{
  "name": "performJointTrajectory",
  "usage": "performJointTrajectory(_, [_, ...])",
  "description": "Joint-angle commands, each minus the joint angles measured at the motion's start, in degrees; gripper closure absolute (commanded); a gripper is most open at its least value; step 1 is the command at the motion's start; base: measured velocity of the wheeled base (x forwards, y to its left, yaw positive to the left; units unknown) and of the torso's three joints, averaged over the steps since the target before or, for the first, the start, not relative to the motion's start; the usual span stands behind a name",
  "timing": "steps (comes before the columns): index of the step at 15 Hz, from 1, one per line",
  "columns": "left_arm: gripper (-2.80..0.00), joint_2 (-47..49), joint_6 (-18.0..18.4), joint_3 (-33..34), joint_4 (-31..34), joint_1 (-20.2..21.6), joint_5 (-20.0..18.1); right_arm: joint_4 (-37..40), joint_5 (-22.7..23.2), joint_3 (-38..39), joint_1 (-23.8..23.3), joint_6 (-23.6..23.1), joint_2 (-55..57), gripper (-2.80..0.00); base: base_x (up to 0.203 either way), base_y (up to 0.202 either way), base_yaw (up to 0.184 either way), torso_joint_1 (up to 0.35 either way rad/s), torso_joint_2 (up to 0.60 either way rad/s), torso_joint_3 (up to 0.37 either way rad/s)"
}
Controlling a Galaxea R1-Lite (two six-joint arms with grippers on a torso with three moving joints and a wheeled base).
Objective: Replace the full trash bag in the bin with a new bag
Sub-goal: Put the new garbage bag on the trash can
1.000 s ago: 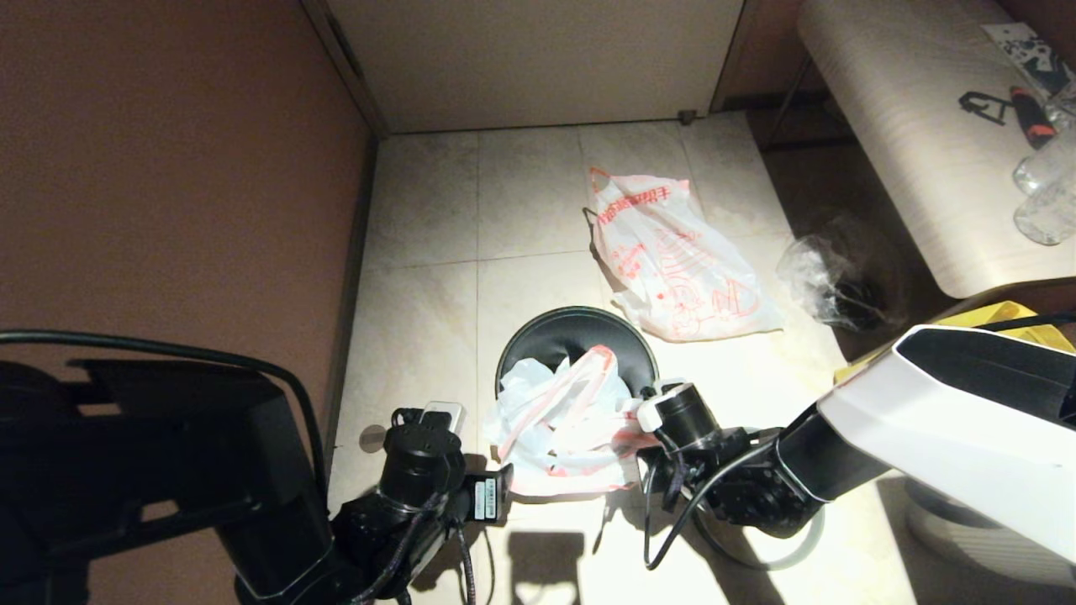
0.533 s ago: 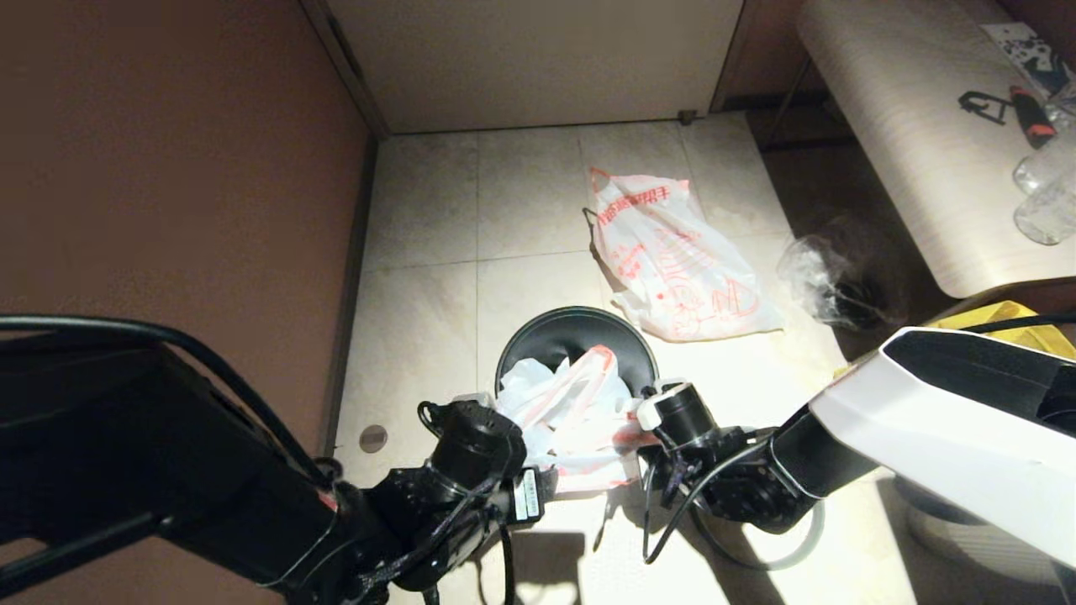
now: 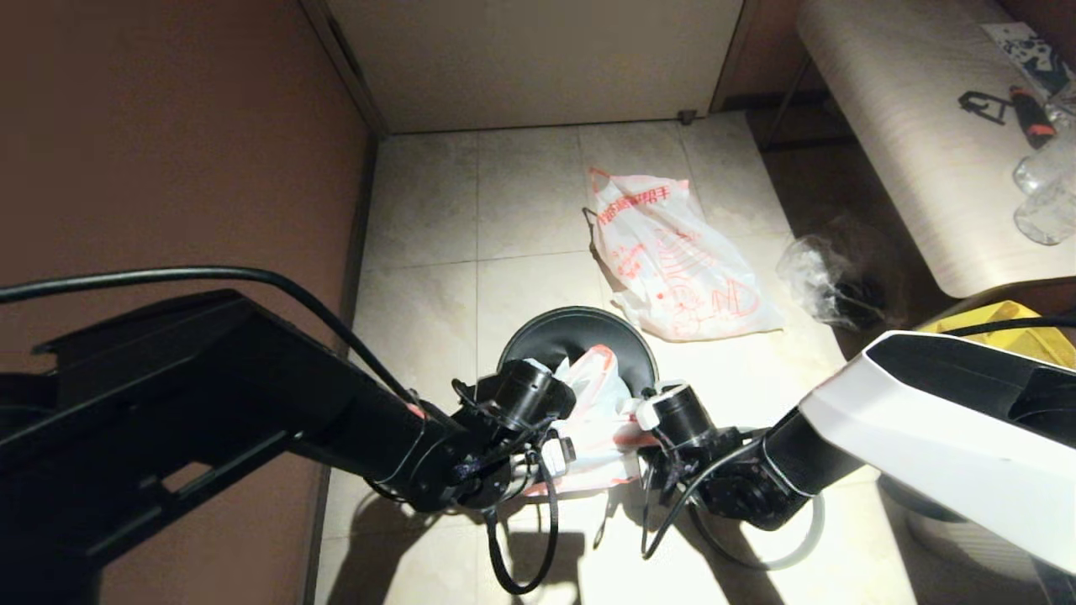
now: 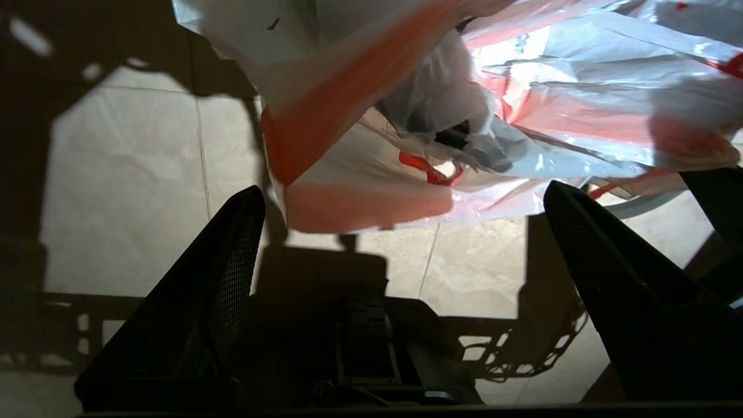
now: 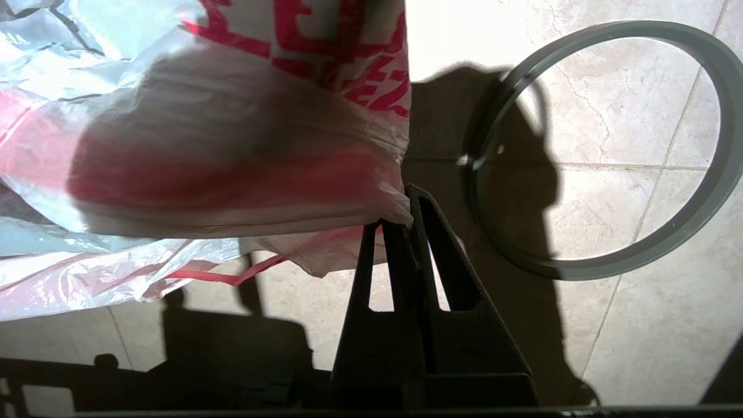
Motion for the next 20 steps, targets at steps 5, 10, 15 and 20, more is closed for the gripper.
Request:
performJointTrajectory(5, [-2.80,1.5,-1.2,-2.3,0.1,-0.4,-2.1,-0.1,-0.1,-0.5,0.0,0.1,0.8,0.00,0.000,0.000,0.000,0.000,0.00,0.000])
performJointTrajectory(10, [-2.80,-2.8,-1.3,1.4,0.4,-1.7,-4.4,-0.1,-0.1,-1.2,-0.1,0.0,1.8,0.00,0.000,0.000,0.000,0.000,0.00,0.000])
performJointTrajectory(15, [-2.80,-5.2,-1.4,3.0,0.7,-2.2,-4.9,-0.1,-0.3,-1.5,-0.1,0.0,2.1,0.00,0.000,0.000,0.000,0.000,0.00,0.000])
performJointTrajectory(20, [-2.80,3.8,-1.5,-4.3,1.4,-1.0,-4.7,-0.1,-0.3,-1.9,-0.1,0.0,2.6,0.00,0.000,0.000,0.000,0.000,0.00,0.000])
